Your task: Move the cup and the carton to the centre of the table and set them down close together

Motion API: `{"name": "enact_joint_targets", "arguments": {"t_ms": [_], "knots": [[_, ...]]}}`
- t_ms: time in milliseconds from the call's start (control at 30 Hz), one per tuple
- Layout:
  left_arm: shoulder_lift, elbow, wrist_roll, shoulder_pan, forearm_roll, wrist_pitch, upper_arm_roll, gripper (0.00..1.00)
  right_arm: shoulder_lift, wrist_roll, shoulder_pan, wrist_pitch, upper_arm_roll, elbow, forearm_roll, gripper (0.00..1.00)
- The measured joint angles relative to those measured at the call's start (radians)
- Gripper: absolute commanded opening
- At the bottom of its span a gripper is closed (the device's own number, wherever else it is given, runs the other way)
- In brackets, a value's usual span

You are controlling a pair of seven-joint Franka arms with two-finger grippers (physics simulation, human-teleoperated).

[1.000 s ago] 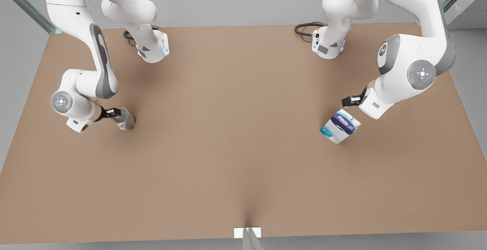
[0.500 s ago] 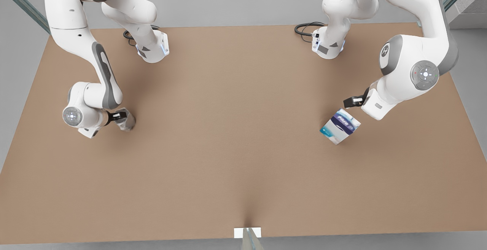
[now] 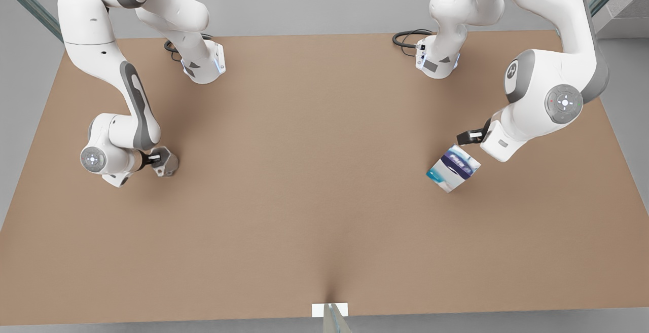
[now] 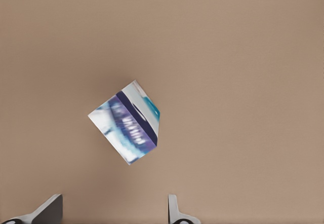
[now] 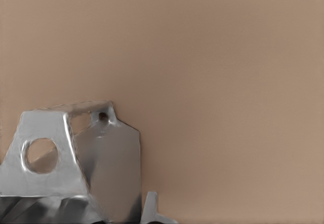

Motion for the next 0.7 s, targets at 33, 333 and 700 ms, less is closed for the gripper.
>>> {"name": "enact_joint_targets", "arguments": {"t_ms": [33,333,700], "knots": [[0.0,0.0,0.0,0.001,0.0,0.0,-0.001,1.0,-0.003,0.0,-0.001,-0.004,0.001,0.008,0.002,0.21],[0.0,-0.001,-0.008,0.001,0.0,0.0,0.0,1.0,-0.012,0.033,0.023,-0.006,0.078,0.105,0.157,0.21],[0.008,-0.005,-0.105,0.001,0.002,0.001,0.01,1.0,0.226,0.552,0.53,0.001,0.08,0.493,0.412,0.21]]}}
